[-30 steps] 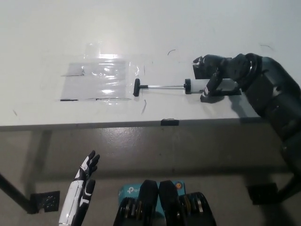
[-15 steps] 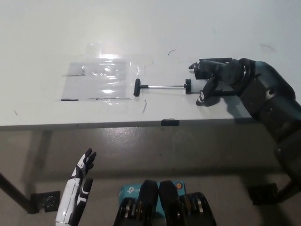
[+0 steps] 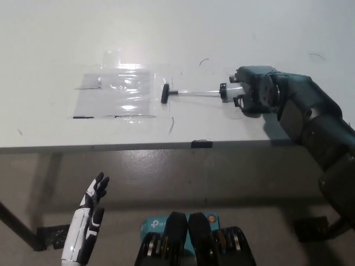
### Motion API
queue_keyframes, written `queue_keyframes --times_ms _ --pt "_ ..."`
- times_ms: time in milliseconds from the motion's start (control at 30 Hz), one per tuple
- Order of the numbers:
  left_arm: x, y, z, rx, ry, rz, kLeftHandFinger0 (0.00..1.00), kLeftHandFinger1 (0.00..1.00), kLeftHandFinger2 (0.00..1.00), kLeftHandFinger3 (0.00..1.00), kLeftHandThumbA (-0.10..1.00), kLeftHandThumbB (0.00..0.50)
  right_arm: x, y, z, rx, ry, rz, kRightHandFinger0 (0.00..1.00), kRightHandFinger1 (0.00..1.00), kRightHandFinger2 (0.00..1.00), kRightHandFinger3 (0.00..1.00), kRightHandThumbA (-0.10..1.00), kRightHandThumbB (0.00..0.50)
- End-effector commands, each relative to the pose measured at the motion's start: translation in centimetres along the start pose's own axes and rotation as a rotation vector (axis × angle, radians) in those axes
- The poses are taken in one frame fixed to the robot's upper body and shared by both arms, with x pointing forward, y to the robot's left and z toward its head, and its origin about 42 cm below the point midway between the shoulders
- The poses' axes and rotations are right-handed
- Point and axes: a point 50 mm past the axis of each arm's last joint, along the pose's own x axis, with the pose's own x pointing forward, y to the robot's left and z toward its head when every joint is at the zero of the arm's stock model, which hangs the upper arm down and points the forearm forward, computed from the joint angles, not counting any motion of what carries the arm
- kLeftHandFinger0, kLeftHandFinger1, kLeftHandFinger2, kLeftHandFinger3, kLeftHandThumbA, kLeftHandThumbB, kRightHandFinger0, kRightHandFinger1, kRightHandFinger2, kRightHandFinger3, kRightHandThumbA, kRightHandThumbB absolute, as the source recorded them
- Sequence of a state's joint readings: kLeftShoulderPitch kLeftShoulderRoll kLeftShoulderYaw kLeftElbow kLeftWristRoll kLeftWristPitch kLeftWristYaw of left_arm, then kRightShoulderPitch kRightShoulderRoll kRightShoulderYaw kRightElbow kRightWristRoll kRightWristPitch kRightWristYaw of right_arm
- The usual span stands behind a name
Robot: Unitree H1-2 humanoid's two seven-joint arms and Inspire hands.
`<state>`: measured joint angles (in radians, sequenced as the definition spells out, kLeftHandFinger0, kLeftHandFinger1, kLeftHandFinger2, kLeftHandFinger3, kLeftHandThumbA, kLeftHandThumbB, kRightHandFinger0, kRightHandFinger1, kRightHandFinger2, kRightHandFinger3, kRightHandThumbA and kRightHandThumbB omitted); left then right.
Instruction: The robot uses right hand to pick up a small white air pumper and uses its left hand to compress it, and then puts it on the desk
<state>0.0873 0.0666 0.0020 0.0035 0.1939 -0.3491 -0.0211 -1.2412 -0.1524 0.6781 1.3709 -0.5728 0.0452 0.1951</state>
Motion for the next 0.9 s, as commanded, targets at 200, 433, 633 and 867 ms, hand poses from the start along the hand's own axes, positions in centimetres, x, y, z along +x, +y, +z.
queue_keyframes --times_ms 200,433,633,867 --pt "1.4 1.2 1.5 -0.081 -0.071 0.041 1.0 1.0 1.0 1.0 1.0 0.104 -0.4 -2.3 -1.4 0.027 -0.024 -0.139 0.06 0.55 0.82 0.52 -0.1 0.159" --pt "1.4 1.2 1.7 -0.082 -0.07 0.039 1.0 1.0 1.0 1.0 1.0 0.092 -0.9 -3.1 -1.8 0.12 -0.13 -0.322 0.08 0.63 0.95 0.84 -0.1 0.203" --pt "1.3 1.1 2.4 -0.101 -0.086 0.044 1.0 1.0 1.0 1.0 1.0 0.095 -2.6 -6.2 -0.8 0.207 -0.316 -0.541 0.1 0.65 0.94 1.0 -0.1 0.125" --pt "3.3 2.5 5.5 -0.127 -0.208 0.082 1.0 1.0 1.0 1.0 1.0 0.047 -8.3 -8.1 0.6 0.153 -0.487 -0.619 0.13 0.62 0.87 1.0 -0.1 0.128"
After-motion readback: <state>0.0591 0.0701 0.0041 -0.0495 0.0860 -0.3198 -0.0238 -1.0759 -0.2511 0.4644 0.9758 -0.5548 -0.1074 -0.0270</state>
